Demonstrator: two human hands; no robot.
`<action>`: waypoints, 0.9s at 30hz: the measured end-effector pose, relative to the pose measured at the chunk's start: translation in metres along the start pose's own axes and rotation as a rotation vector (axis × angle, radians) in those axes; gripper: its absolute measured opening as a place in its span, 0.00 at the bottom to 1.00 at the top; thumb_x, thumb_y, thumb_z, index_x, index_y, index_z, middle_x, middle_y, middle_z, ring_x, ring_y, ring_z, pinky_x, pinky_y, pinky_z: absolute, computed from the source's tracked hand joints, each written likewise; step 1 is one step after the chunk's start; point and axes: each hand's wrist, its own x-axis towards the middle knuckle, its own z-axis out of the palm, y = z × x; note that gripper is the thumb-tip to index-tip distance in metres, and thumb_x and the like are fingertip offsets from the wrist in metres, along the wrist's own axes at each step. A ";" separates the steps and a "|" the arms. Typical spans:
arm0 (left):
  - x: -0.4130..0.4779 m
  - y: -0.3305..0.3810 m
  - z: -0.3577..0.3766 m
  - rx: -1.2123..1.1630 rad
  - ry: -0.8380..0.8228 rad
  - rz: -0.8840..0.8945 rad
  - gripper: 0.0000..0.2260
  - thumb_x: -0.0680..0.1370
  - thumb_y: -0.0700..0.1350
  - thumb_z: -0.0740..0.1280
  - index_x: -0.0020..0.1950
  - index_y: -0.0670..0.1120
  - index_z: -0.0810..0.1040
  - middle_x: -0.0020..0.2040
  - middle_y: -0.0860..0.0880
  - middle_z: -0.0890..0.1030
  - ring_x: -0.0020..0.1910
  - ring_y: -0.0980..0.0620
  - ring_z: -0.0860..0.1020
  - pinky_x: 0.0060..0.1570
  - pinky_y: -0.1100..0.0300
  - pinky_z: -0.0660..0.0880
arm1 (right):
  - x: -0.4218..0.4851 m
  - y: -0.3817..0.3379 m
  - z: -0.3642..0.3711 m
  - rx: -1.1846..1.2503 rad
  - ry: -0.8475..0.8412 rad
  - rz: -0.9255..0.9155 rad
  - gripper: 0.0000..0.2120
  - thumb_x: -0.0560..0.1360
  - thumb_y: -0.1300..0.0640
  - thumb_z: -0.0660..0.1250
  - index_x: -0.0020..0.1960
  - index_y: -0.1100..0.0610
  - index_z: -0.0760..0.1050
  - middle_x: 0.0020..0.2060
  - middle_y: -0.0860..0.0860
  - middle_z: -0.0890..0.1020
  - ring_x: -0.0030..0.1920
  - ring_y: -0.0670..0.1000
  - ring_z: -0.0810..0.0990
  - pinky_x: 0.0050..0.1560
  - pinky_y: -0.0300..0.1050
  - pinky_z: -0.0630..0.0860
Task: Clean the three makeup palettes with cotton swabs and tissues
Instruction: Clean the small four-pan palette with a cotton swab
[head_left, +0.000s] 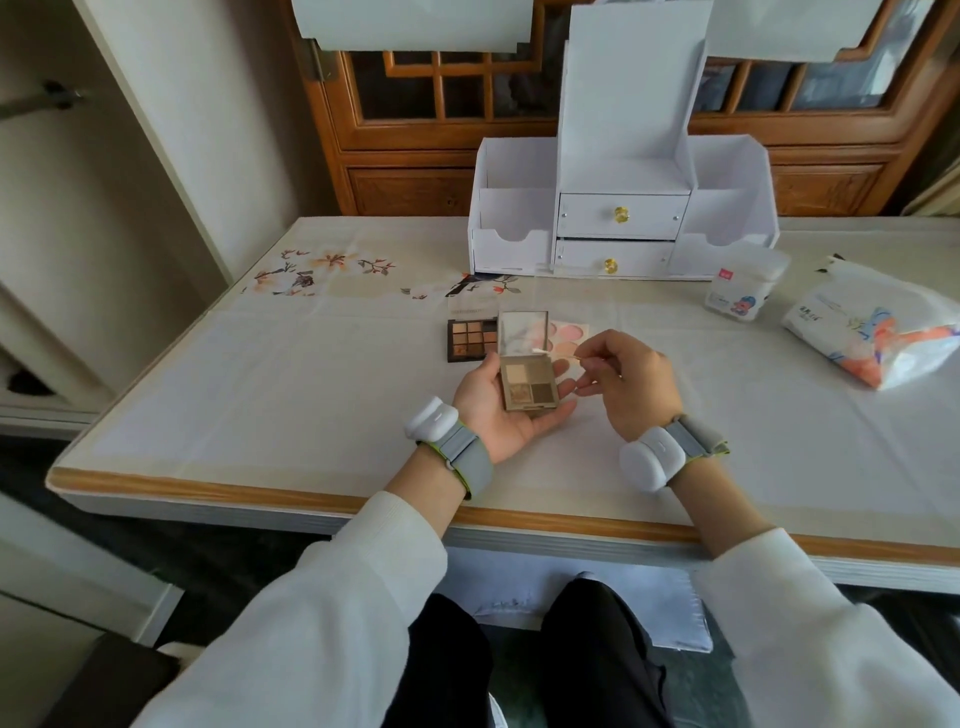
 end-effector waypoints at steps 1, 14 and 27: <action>0.001 0.002 0.002 0.011 -0.008 -0.001 0.28 0.82 0.58 0.45 0.67 0.40 0.71 0.53 0.39 0.79 0.50 0.41 0.77 0.47 0.47 0.74 | 0.003 -0.001 -0.001 -0.006 0.007 -0.006 0.09 0.73 0.72 0.60 0.44 0.63 0.76 0.35 0.57 0.80 0.33 0.53 0.81 0.37 0.36 0.79; 0.026 0.008 0.006 0.091 -0.092 -0.066 0.27 0.82 0.58 0.45 0.63 0.41 0.74 0.56 0.39 0.78 0.48 0.38 0.79 0.50 0.47 0.75 | 0.023 0.007 0.010 -0.145 0.118 -0.057 0.08 0.73 0.69 0.62 0.44 0.60 0.78 0.40 0.53 0.74 0.36 0.48 0.73 0.34 0.27 0.66; 0.034 0.005 -0.004 0.099 -0.094 -0.034 0.25 0.82 0.59 0.46 0.53 0.47 0.78 0.47 0.41 0.81 0.42 0.44 0.81 0.47 0.51 0.75 | 0.038 0.021 0.005 -0.190 0.099 -0.300 0.07 0.70 0.73 0.65 0.41 0.64 0.79 0.38 0.58 0.79 0.29 0.52 0.77 0.33 0.32 0.71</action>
